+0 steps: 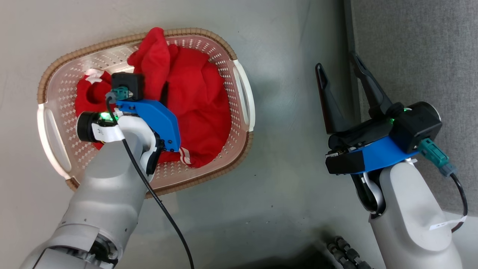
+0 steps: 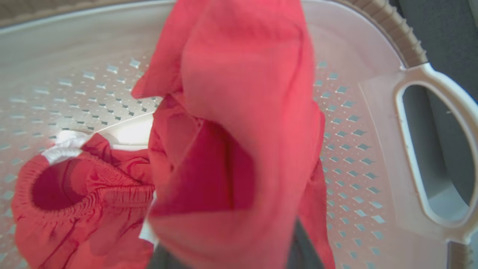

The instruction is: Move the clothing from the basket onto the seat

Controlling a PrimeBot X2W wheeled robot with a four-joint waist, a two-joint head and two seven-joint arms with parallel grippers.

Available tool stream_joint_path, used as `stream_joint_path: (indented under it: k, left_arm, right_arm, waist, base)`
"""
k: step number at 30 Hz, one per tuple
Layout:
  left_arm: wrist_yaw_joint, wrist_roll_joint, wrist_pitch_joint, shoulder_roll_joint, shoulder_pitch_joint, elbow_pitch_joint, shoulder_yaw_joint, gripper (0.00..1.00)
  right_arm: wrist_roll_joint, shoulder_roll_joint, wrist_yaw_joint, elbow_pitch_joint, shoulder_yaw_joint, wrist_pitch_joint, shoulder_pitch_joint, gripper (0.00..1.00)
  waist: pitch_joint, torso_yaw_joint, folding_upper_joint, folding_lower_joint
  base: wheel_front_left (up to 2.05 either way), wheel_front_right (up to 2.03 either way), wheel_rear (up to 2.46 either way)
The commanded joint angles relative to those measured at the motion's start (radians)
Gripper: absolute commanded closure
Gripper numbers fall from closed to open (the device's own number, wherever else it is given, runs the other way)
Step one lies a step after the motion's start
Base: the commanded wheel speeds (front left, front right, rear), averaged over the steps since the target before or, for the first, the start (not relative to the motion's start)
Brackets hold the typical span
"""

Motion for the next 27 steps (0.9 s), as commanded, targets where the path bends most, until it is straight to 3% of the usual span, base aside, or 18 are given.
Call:
stream_joint_path:
  k: [1, 16, 27]
  left_arm:
    - [-0.004, 0.004, 0.0, 0.005, -0.013, 0.001, -0.007, 1.0]
    - [-0.013, -0.024, -0.089, -0.007, 0.016, -0.07, -0.043, 1.0]
    - [-0.013, 0.041, -0.09, -0.001, 0.101, -0.326, 0.041, 1.0]
  right_arm:
    - [-0.002, -0.002, 0.0, 0.002, -0.004, -0.004, -0.014, 0.0]
    - [-0.027, -0.002, 0.0, 0.029, -0.01, -0.004, -0.011, 0.0]
    - [-0.036, -0.003, 0.0, 0.06, -0.019, -0.004, 0.028, 0.0]
  waist:
    - [-0.002, 0.004, 0.0001, -0.0001]
    - [-0.09, 0.073, 0.0001, -0.0001]
    - [-0.237, 0.134, 0.0001, -0.0001]
  base:
    - [0.0, 0.0, 0.0]
    - [0.0, 0.0, 0.0]
    - [0.0, 0.0, 0.0]
